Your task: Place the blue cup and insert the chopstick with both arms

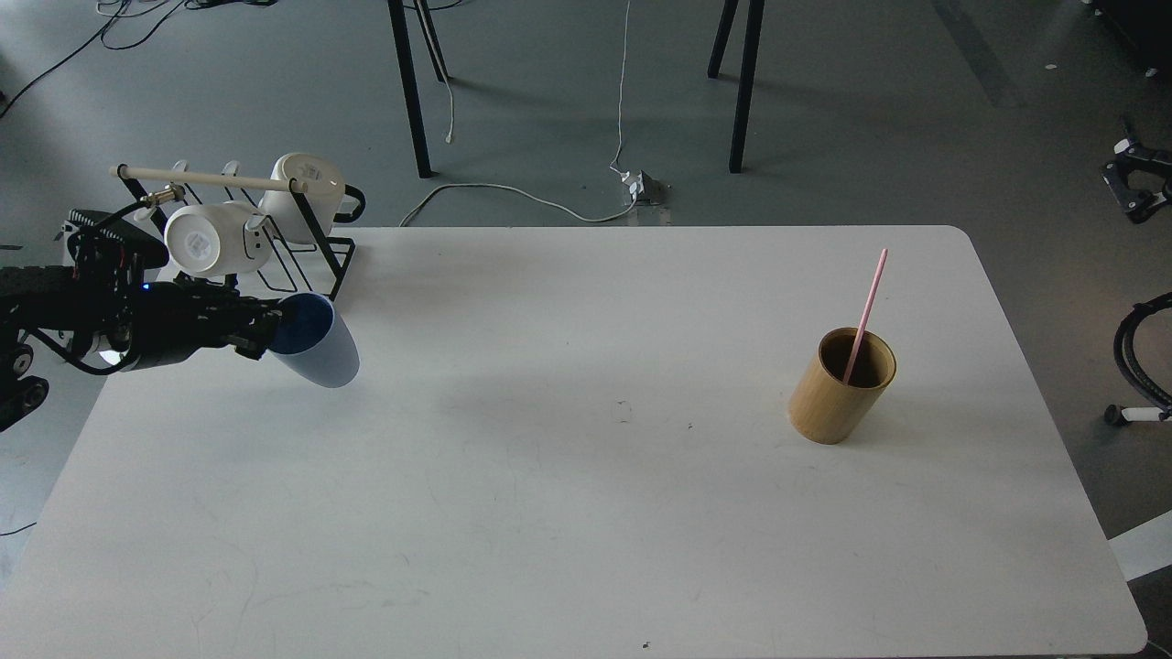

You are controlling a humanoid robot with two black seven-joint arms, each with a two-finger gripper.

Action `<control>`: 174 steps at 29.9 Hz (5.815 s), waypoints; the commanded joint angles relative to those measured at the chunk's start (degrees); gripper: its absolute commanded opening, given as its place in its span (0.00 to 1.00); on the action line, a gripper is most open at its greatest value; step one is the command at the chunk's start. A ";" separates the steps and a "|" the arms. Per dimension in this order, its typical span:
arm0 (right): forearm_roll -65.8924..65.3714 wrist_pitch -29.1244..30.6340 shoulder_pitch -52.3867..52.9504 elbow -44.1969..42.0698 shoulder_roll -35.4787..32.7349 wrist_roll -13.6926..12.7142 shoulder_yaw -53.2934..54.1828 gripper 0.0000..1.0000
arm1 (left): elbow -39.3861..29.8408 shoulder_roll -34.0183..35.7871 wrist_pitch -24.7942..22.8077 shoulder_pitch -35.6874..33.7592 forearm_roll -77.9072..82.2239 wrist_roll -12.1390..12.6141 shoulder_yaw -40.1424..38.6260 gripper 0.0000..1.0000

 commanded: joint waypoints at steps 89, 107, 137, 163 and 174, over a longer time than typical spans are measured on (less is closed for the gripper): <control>-21.59 -1.80 0.50 26.67 -23.16 -0.47 -7.11 0.99 | 7.77 -33.25 -16.64 -5.61 -92.07 6.82 -28.44 0.99; -63.75 -17.01 1.38 45.32 -26.69 -1.61 -17.46 0.99 | 33.26 -31.41 -16.64 -3.06 -111.52 6.99 -29.59 0.99; -88.12 -22.82 11.75 25.63 -6.04 -1.17 -45.35 0.38 | 38.98 -34.22 -16.64 -4.11 -111.52 7.43 -29.06 0.99; -87.68 -22.55 13.77 43.29 -23.25 -1.43 -41.05 0.02 | 38.98 -33.95 -16.64 -4.64 -111.52 7.43 -29.15 0.99; -87.07 -22.20 29.32 46.37 -27.75 -1.17 -40.51 0.02 | 38.98 -33.78 -16.64 -5.43 -111.52 7.43 -29.06 0.99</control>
